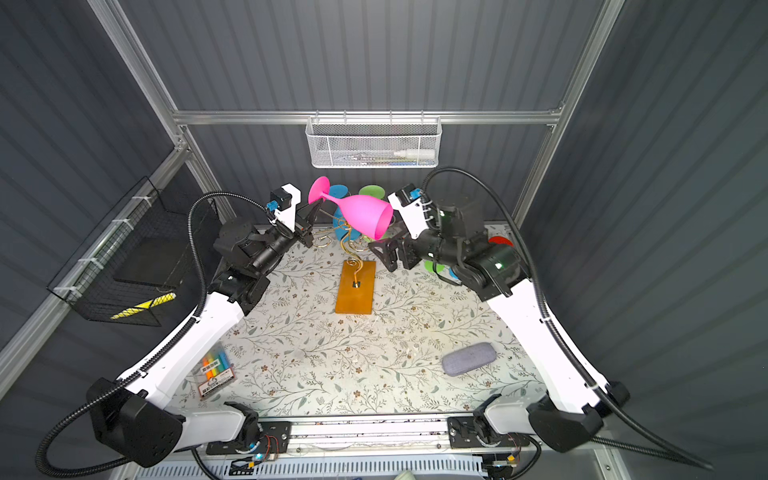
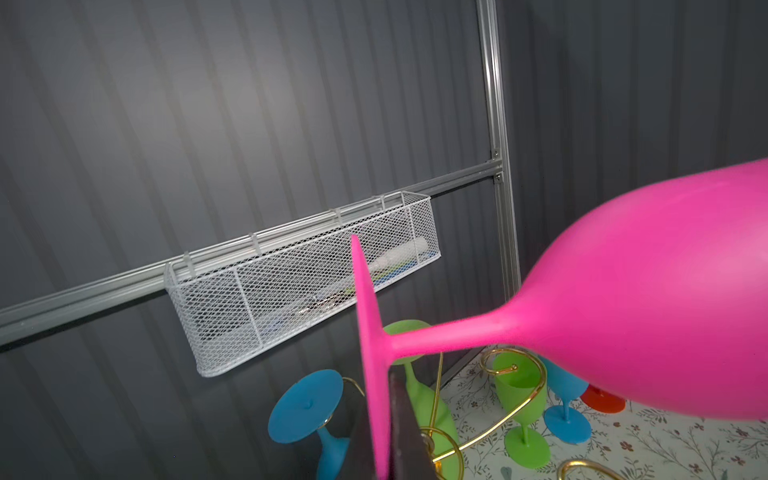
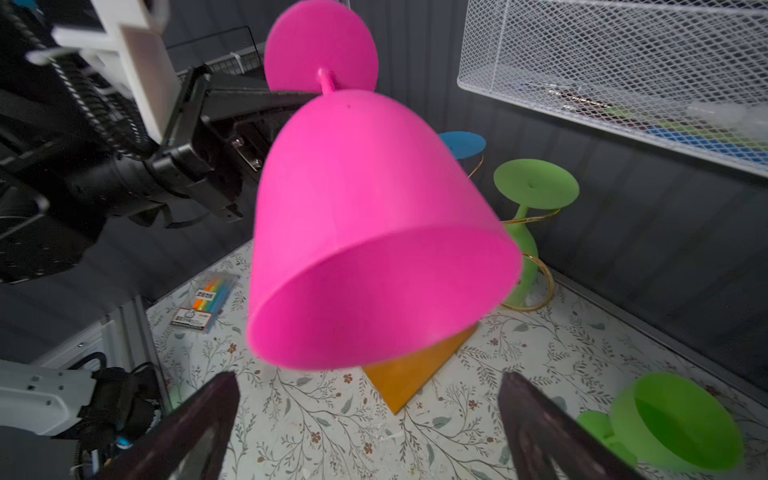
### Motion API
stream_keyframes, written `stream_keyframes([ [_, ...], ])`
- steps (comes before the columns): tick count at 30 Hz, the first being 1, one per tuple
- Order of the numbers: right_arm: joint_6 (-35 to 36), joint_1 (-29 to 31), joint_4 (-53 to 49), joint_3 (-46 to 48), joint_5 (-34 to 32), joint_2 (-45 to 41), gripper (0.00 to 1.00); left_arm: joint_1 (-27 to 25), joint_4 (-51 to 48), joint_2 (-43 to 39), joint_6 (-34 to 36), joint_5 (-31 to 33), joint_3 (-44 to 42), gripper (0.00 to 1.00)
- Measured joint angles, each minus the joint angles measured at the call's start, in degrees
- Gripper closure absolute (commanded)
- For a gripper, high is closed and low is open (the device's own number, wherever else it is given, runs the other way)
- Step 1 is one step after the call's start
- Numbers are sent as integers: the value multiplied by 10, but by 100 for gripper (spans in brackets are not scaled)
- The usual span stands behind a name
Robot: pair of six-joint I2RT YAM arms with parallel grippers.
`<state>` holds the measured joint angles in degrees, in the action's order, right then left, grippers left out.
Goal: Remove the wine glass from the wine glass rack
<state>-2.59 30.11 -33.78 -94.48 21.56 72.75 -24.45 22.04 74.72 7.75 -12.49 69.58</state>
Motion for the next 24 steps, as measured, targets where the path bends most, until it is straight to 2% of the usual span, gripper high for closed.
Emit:
stream_keyframes([
  [3,-47,-47,62,60,51,-51,5,0,-7,0,-25,11,-8,100],
  [8,-101,-78,118,99,75,-79,15,0,-15,-1,-49,15,-9,100],
  [16,-159,-78,165,99,66,-35,31,0,-15,-2,-67,14,-9,100],
  [24,-193,-75,201,89,63,21,39,0,-15,-4,-76,5,-9,100],
])
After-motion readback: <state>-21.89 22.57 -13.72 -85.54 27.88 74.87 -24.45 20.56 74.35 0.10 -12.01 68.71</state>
